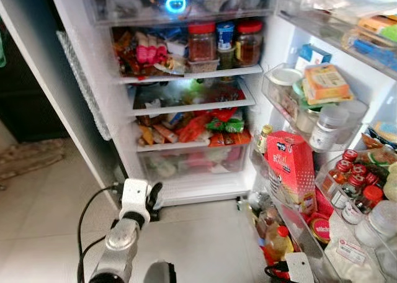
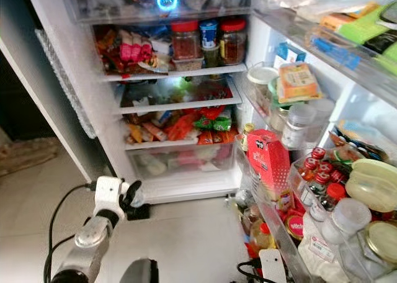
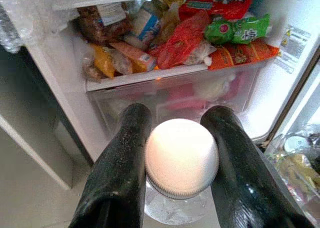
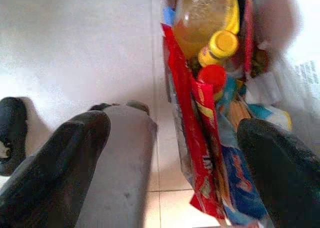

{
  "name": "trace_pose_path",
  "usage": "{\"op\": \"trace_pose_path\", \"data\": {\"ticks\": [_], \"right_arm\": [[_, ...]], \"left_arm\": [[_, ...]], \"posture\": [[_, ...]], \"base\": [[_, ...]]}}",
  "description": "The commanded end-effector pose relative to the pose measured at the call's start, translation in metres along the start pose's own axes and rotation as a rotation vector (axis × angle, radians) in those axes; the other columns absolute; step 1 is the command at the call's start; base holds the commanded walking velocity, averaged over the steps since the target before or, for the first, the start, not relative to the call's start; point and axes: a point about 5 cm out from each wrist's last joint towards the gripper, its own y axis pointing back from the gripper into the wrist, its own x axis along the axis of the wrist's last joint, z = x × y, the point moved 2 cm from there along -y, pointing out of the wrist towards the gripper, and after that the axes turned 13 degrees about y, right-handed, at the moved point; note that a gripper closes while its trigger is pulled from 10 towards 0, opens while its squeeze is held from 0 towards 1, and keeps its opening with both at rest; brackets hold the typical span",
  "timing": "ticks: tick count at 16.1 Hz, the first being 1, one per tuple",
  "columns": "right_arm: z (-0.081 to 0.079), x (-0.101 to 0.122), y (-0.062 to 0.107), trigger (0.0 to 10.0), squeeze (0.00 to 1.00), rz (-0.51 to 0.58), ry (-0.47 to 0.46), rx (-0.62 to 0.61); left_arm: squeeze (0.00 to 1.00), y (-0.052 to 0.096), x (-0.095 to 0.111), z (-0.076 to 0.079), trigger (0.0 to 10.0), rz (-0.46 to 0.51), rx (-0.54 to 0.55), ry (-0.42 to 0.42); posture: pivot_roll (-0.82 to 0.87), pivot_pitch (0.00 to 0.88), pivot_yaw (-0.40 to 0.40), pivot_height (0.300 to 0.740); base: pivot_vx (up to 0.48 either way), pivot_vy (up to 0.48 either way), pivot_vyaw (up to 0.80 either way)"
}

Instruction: Restocking fridge

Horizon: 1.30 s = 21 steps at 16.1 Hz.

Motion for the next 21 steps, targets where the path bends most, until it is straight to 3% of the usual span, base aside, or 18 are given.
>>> {"op": "trace_pose_path", "data": {"ticks": [1,10,21], "right_arm": [[-0.0004,0.0028,-0.0004,10.0,0.0,0.009,-0.003,0.0],[-0.0019,0.0037,-0.0003,10.0,0.0,0.024,-0.016,0.02],[-0.0027,0.004,-0.0003,10.0,0.0,0.028,-0.019,0.026]], "left_arm": [[0.0,-0.0022,0.0049,-0.0015,10.0,0.009,0.0,-0.017],[0.0,-0.0041,0.0077,-0.0022,10.0,0.019,0.001,-0.019],[0.0,-0.0076,0.0112,-0.0015,10.0,0.023,0.001,-0.027]], "posture": [[-0.06,0.0,0.004,0.637],[-0.06,0.0,0.002,0.637],[-0.06,0.0,0.003,0.637]], "base": [[0.0,0.0,0.0],[0.0,0.0,0.22],[0.251,0.0,0.09]]}}
